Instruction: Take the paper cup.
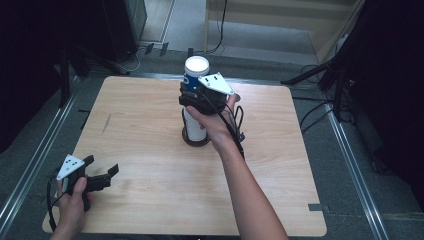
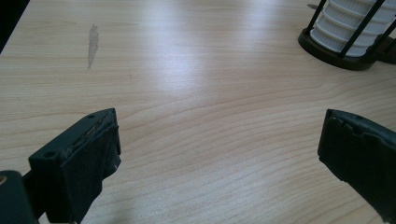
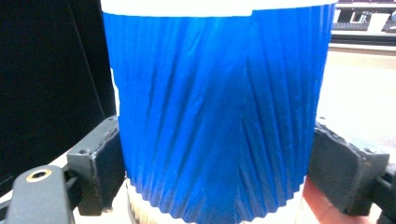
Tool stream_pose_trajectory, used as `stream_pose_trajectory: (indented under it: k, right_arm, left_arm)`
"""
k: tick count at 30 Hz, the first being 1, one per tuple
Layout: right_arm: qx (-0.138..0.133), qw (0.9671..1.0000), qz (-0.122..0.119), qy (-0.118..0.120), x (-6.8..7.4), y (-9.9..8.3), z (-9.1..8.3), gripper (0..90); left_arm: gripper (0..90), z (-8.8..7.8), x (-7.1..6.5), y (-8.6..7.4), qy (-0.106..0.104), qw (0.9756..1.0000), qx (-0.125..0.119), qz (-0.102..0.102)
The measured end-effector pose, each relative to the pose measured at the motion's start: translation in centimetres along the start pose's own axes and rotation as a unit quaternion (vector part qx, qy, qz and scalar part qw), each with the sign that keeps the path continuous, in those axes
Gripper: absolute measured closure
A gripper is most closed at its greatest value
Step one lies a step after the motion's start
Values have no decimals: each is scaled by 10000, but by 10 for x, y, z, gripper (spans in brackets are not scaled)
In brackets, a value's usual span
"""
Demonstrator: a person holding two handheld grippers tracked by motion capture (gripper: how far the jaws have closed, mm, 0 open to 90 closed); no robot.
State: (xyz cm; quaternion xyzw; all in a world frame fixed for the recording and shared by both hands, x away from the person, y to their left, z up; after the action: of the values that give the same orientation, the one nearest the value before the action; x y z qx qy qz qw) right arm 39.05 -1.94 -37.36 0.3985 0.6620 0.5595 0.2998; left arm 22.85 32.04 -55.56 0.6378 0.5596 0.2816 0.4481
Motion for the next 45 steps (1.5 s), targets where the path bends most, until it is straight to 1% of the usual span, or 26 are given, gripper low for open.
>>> stream_pose_trajectory:
  k: [4, 6, 9, 17, 19, 26, 28, 31, 45]
  right_arm:
    - [-24, 10000, -57, 10, 2, 0, -1, 172]
    - [-64, 9999, -123, -16, 2, -1, -1, 176]
    - [-80, 9999, -145, -1, 2, 0, -2, 180]
    - [-187, 9997, -128, 19, 2, 6, -5, 190]
    - [-181, 9997, -167, 5, 2, 8, -5, 190]
    - [-200, 9996, -191, -16, 3, 14, -6, 193]
    - [-170, 9997, -168, -9, 3, 16, -6, 194]
    - [-175, 9997, -198, -9, 3, 18, -7, 194]
    - [-230, 9996, -182, -37, 3, 32, -10, 194]
  left_arm:
    - [0, 0, 0, 0, 4, 10000, -6, 12]
    - [0, 0, 0, 0, -5, 10000, -15, 13]
    - [0, 0, 0, 0, -4, 10000, -9, 12]
    - [0, 0, 0, 0, 4, 10000, -7, 3]
    - [0, 0, 0, 0, 5, 10000, -8, 3]
    - [0, 0, 0, 0, 6, 10000, -7, 5]
    - [0, 0, 0, 0, 7, 10000, -7, 8]
    - [0, 0, 0, 0, 9, 10000, -6, 8]
    - [0, 1, 0, 0, 14, 10000, -21, -3]
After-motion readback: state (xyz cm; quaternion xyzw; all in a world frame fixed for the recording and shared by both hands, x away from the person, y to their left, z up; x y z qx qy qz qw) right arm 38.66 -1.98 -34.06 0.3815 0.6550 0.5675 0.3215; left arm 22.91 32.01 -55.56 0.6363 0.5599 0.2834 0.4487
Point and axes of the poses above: each handheld gripper's, and its own axes: z roughly forward along the jaws, y roughly out of its top, x roughly to its left, the point moved 1 cm from there along z, roughly forward along the jaws, and after that the axes turned 4 degrees about y, right-handed, at the moved point
